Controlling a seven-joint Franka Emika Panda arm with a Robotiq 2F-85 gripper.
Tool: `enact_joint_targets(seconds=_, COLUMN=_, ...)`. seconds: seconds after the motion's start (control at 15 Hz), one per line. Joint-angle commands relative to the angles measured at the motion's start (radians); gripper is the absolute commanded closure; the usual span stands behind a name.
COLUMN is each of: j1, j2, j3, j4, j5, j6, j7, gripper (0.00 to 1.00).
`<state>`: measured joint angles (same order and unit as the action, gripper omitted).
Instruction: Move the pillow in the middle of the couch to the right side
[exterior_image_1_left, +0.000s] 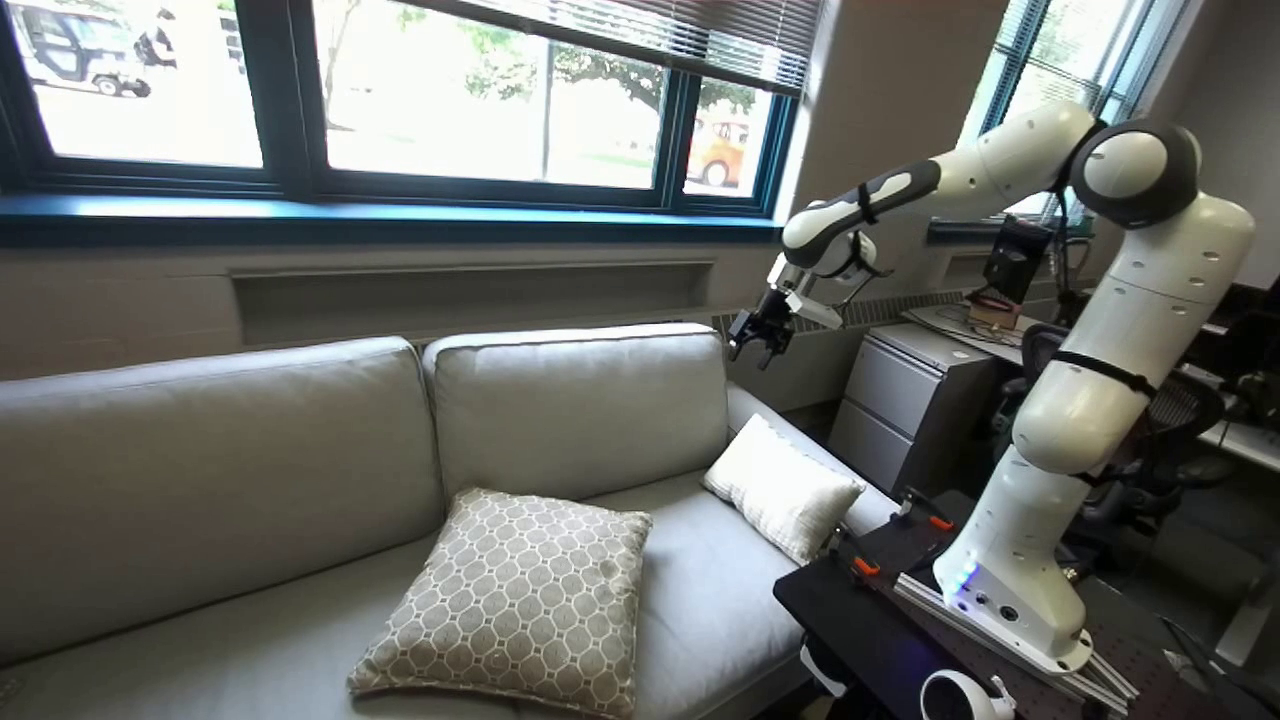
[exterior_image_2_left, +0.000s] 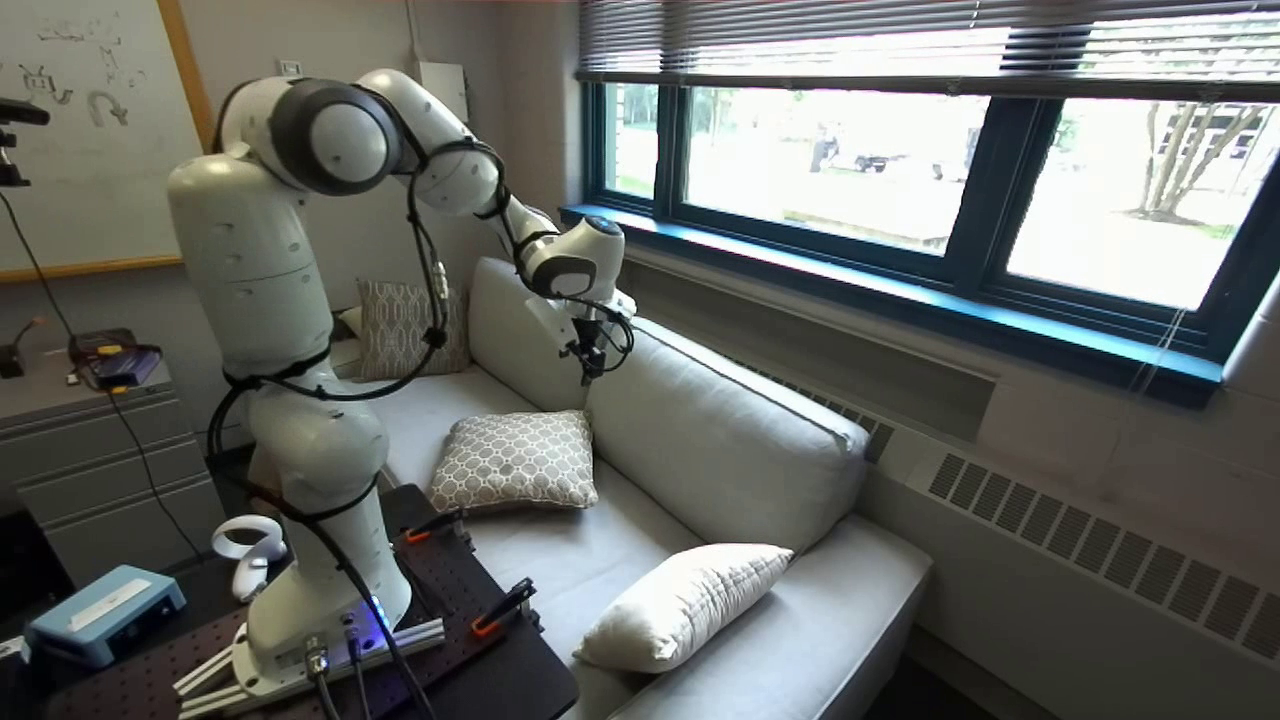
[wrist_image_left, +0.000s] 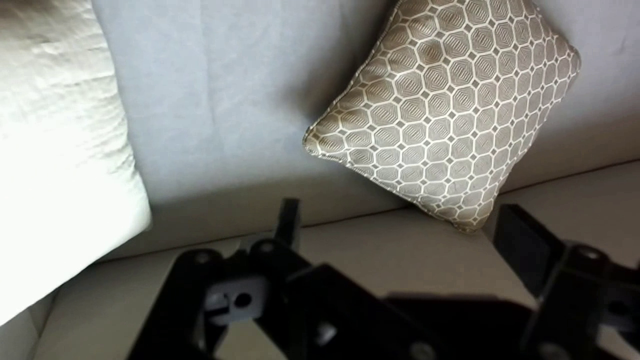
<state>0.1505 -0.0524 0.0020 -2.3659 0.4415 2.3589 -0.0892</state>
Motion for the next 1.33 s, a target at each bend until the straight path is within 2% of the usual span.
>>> enact_joint_targets(seconds=0.0, j1=-0.01, j2=0.23, j3=0.055, j4=0.193, j5=-0.021, j6=-0.075, j7=0.044, gripper=0.0)
enact_joint_targets(seconds=0.07, j1=-0.026, j2=0.124, j3=0.057, j4=0.081, j5=0.001, j6=-0.014, j7=0.011, gripper=0.0)
enact_joint_targets(seconds=0.2, j1=-0.027, j2=0.214, j3=0.076, j4=0.144, j5=-0.007, j6=-0.026, j7=0.021, gripper=0.0)
enact_joint_targets(seconds=0.4, j1=-0.03, j2=0.245, j3=0.078, j4=0.174, j5=-0.009, j6=-0.035, j7=0.022, gripper=0.0)
enact_joint_targets(seconds=0.6, j1=-0.048, j2=0.249, j3=0.076, j4=0.163, j5=-0.002, j6=0.053, j7=-0.002, gripper=0.0)
enact_joint_targets(seconds=0.87, j1=-0.097, j2=0.432, j3=0.093, j4=0.311, j5=0.045, j6=0.123, j7=-0.073, gripper=0.0)
enact_joint_targets(seconds=1.27, j1=-0.172, j2=0.783, j3=0.144, j4=0.648, j5=0.017, j6=0.066, j7=-0.067, gripper=0.0)
